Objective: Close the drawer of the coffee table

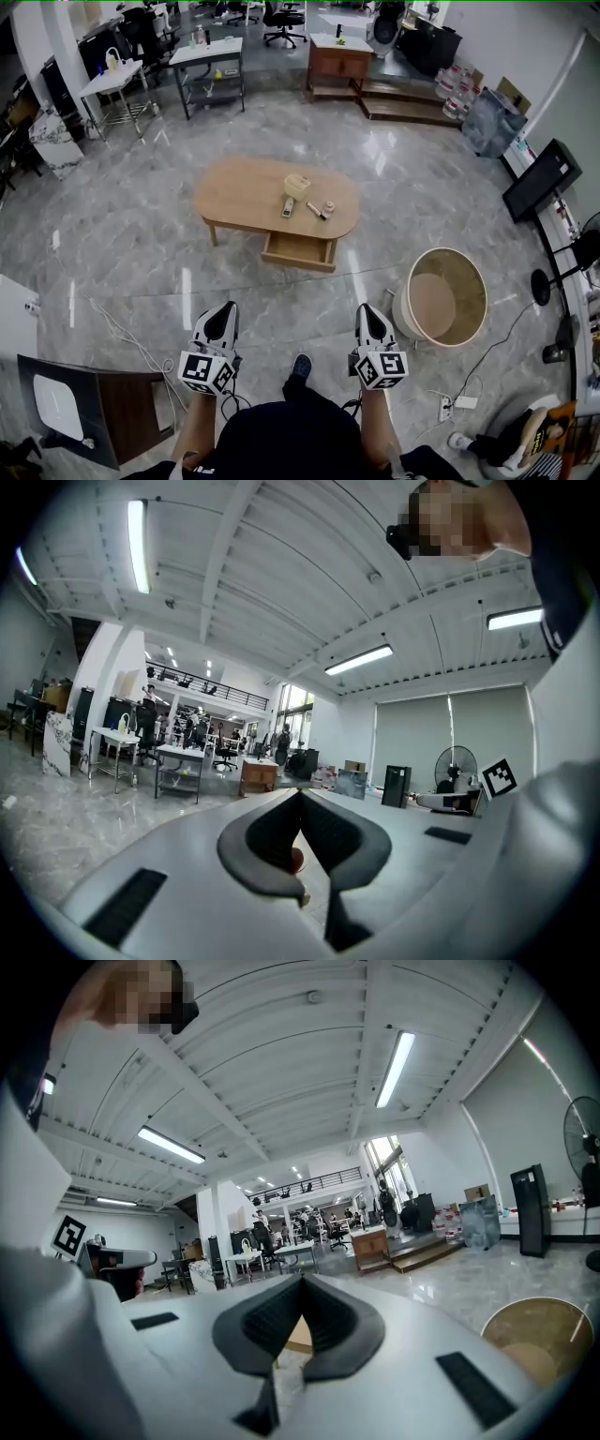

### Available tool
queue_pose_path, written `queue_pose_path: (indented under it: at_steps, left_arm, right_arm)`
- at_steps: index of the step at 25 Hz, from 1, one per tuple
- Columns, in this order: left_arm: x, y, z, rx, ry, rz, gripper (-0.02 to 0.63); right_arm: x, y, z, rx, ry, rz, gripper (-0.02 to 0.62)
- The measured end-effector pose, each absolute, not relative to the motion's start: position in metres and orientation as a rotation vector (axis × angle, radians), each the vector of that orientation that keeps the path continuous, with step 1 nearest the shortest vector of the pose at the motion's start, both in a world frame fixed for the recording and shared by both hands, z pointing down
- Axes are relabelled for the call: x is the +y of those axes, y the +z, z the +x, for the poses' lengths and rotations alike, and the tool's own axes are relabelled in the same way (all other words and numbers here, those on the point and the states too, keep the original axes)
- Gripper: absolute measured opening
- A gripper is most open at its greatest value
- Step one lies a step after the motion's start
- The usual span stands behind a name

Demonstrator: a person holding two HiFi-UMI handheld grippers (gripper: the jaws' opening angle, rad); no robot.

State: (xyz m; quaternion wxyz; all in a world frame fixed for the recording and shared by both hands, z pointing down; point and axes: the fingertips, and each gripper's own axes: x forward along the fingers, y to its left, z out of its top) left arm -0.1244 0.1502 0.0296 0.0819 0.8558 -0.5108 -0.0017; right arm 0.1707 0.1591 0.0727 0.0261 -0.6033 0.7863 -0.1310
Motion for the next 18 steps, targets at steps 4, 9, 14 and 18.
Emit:
queue_pose_path:
  at_steps: [4, 9, 14, 18]
  left_arm:
    - [0.121, 0.026, -0.103, -1.556, -0.012, 2.548, 0.025]
    - [0.097, 0.019, -0.084, -1.574, 0.007, 2.554, 0.025]
    - [0.083, 0.013, -0.076, -1.583, 0.02, 2.565, 0.025]
    - [0.069, 0.011, -0.067, -1.595, 0.005, 2.563, 0.025]
  right_arm:
    - [0.13, 0.073, 0.19, 2.454, -0.409, -1.841, 0.026]
    - [0.101, 0.067, 0.207, 2.457, -0.387, -1.808, 0.026]
    - [0.083, 0.065, 0.214, 2.446, -0.392, -1.79, 0.026]
    - [0.075, 0.067, 0.22, 2.462, -0.39, -1.788, 0.026]
